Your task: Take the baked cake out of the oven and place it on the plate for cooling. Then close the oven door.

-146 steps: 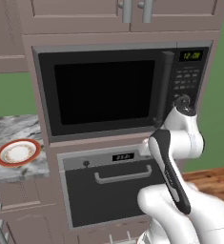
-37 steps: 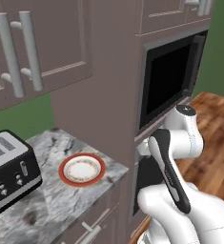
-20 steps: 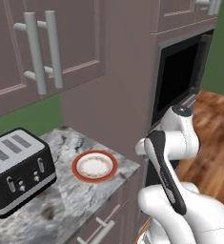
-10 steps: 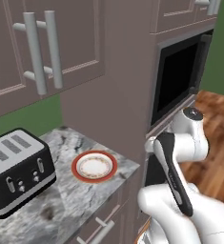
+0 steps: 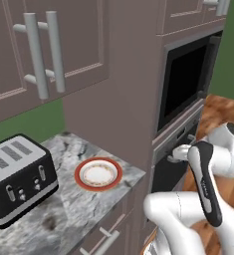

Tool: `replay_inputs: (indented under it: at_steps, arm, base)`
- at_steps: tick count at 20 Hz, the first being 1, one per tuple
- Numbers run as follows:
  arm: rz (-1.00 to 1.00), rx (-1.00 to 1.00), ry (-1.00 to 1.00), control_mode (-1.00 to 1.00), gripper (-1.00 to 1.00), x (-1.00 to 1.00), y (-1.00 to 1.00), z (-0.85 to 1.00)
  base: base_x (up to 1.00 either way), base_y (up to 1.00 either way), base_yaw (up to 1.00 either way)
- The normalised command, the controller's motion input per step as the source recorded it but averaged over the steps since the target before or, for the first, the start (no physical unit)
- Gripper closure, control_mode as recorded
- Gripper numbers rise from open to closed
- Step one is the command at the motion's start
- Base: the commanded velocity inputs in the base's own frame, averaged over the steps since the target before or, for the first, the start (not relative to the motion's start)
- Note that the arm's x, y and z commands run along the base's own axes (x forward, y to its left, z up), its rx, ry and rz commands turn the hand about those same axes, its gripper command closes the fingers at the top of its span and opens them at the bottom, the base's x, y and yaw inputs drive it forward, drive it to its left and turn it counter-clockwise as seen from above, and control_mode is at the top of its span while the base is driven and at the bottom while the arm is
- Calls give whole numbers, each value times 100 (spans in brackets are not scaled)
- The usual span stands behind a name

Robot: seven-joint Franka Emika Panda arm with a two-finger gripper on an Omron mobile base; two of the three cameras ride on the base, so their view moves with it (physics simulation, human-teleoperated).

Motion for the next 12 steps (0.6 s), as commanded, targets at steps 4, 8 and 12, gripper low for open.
replay_inputs:
  at_steps: [4, 8, 12]
  arm:
    - [-1, 26, -7, -100, -100, -9, -81, -28]
    - [-4, 32, -3, -100, -100, -8, -84, -26]
    - [-3, 14, -10, -100, -100, -9, -53, -12]
  base:
    - [0, 0, 0]
    - [0, 0, 0]
    - [0, 0, 0]
